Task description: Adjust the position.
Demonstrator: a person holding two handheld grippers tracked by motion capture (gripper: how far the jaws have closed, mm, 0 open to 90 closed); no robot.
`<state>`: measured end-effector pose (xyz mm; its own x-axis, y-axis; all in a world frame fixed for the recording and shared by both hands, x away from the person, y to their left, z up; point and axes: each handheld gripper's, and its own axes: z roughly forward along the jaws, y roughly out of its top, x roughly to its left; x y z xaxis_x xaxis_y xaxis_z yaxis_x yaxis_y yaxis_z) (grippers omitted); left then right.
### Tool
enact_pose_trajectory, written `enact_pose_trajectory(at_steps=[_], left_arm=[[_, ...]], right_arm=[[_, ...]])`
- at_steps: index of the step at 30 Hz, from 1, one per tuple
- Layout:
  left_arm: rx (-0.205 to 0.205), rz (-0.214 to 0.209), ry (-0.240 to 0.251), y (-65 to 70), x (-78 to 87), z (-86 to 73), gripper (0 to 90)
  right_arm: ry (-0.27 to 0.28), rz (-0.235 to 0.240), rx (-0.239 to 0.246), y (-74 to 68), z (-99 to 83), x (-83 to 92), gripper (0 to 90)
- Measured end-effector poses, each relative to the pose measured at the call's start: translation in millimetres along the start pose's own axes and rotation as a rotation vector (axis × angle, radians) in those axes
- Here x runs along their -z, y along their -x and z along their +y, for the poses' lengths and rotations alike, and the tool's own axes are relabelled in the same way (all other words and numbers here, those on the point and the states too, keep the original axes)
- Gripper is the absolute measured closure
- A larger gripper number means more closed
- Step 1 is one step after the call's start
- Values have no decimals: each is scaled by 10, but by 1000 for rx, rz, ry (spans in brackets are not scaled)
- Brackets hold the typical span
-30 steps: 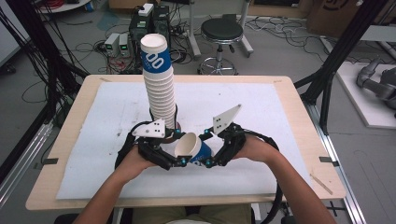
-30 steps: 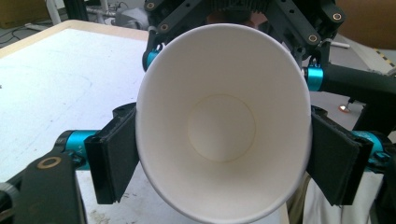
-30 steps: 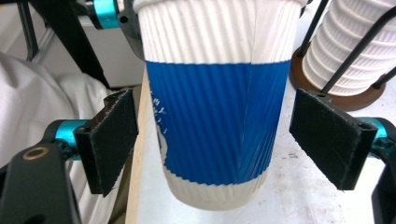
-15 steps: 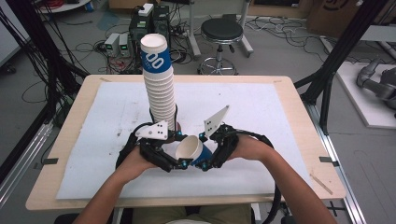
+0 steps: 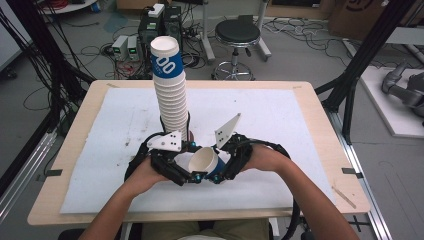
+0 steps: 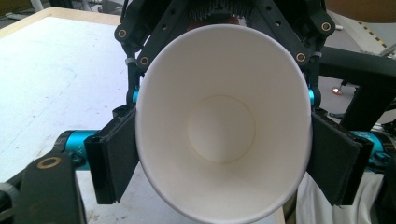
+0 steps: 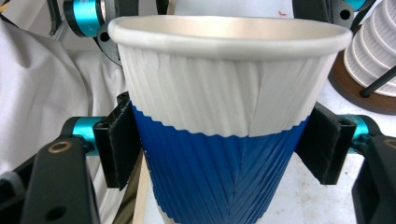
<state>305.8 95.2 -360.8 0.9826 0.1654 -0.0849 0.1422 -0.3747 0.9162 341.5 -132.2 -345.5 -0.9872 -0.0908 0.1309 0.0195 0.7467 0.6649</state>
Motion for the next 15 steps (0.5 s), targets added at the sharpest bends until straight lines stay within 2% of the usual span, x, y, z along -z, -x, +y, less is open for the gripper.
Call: enact_pose_trajectory(at_steps=[4, 8, 11, 15], left_arm=[[-3, 3, 16, -3, 14, 3, 192], [1, 20, 90, -1, 30, -6, 171], [6, 37, 128, -18, 65, -10, 146], [22, 62, 198, -47, 132, -22, 143]], right_arm=[[7, -4, 0, 2, 0, 9, 254], [53, -20, 9, 3, -5, 56, 251], [71, -41, 11, 5, -29, 93, 251], [104, -74, -11, 13, -94, 173, 251]])
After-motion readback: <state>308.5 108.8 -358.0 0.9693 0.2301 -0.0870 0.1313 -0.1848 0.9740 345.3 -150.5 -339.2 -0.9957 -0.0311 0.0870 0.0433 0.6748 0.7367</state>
